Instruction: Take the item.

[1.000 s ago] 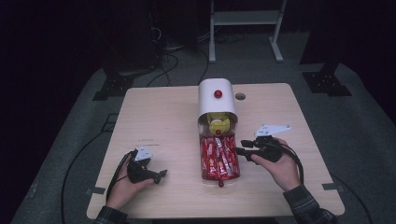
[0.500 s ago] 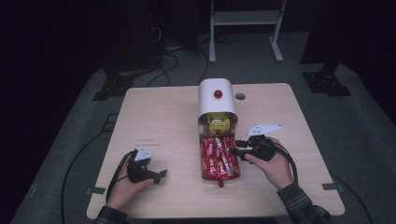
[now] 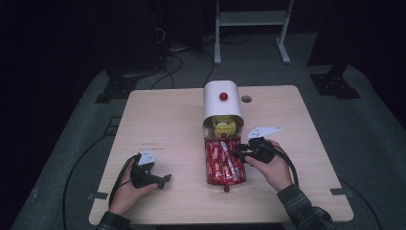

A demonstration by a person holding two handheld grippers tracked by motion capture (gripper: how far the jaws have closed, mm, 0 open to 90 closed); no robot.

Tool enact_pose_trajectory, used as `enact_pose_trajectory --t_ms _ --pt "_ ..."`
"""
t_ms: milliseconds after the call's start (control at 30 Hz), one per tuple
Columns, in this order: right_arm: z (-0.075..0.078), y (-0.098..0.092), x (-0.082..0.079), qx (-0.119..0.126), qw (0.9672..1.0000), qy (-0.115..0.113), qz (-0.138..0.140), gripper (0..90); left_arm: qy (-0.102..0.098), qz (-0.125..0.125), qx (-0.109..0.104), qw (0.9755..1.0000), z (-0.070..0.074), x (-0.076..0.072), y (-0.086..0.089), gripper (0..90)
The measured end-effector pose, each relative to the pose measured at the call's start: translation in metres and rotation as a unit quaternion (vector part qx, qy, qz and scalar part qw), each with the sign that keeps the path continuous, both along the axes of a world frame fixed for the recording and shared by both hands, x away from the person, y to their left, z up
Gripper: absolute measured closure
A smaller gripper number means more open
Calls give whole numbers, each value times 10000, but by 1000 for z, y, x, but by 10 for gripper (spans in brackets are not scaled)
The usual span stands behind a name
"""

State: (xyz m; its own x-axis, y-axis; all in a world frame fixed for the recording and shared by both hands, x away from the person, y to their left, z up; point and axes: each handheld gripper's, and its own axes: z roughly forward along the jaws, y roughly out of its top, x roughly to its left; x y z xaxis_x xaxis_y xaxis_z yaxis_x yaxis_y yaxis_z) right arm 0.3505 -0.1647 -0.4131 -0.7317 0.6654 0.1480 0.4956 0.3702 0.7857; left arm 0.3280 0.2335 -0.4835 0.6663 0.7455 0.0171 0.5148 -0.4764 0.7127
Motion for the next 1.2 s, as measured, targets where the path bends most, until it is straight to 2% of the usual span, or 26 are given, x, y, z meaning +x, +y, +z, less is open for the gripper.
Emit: enact_pose_trajectory --t_ms 267,533,700,767,967,1200 --pt "-7 6 1 -112 9999 22 26 638 1 1 3 10000 0 0 0 0" --pt "-8 7 2 -121 9999 42 -33 657 0 -2 4 10000 0 0 0 0" --pt "-11 9 3 -151 9998 62 -110 700 1 3 -3 10000 0 0 0 0" --pt "-11 10 4 -134 9998 85 -134 710 0 -2 3 10000 0 0 0 0" --pt "-12 9 6 -19 9997 186 -181 832 1 1 2 10000 0 0 0 0" --pt "-11 7 5 114 9993 266 -235 866 -1 -4 7 10000 0 0 0 0"
